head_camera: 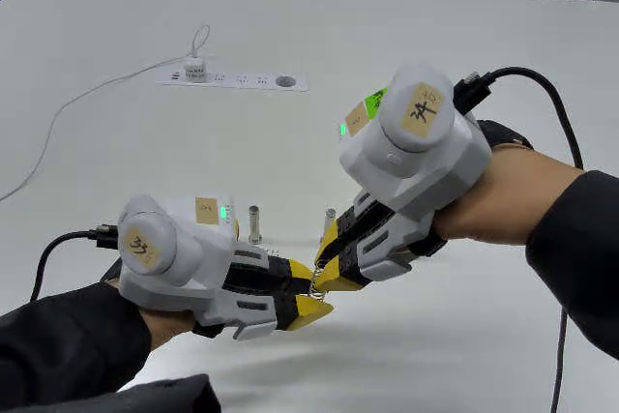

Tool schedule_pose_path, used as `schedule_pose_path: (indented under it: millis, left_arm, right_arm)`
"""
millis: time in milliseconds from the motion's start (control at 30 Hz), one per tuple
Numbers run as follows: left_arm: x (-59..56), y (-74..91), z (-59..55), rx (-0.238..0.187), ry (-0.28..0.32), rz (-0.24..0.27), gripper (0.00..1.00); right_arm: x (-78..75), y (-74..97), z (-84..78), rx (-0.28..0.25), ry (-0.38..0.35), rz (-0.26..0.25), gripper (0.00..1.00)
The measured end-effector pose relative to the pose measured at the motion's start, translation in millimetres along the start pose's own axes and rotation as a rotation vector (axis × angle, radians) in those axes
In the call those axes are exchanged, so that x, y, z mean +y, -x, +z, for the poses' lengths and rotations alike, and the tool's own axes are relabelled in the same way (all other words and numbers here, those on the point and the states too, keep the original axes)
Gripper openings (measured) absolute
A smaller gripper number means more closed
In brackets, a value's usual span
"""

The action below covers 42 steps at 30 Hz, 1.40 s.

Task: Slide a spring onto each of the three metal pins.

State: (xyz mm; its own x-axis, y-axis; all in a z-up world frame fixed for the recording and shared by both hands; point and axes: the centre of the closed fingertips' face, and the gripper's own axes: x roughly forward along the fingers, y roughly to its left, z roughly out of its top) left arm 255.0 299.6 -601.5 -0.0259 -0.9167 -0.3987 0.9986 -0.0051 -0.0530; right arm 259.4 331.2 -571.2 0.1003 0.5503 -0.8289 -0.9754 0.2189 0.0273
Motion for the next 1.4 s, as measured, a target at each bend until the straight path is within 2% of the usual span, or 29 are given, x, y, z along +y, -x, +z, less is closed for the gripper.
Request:
schedule_pose_path:
  millis: [433, 700, 1133, 1400]
  left_arm:
    - [0.8, 0.9, 1.2, -0.006, -0.007, 0.005, 0.13]
    - [3.9, 4.2, -0.7, -0.002, 0.012, 0.017, 0.19]
    - [16.5, 23.0, -3.8, 0.0, 0.041, 0.069, 0.28]
    - [21.7, 38.7, -10.7, 0.005, 0.069, 0.111, 0.32]
  right_arm:
    - [-1.8, 0.1, -2.7, 0.008, -0.01, 0.002, 0.11]
    - [-5.3, 3.7, -4.8, 0.01, -0.013, -0.007, 0.11]
    - [-19.0, 14.6, -11.8, 0.008, -0.037, -0.052, 0.11]
    - [-31.7, 20.7, -15.3, 0.002, -0.056, -0.087, 0.12]
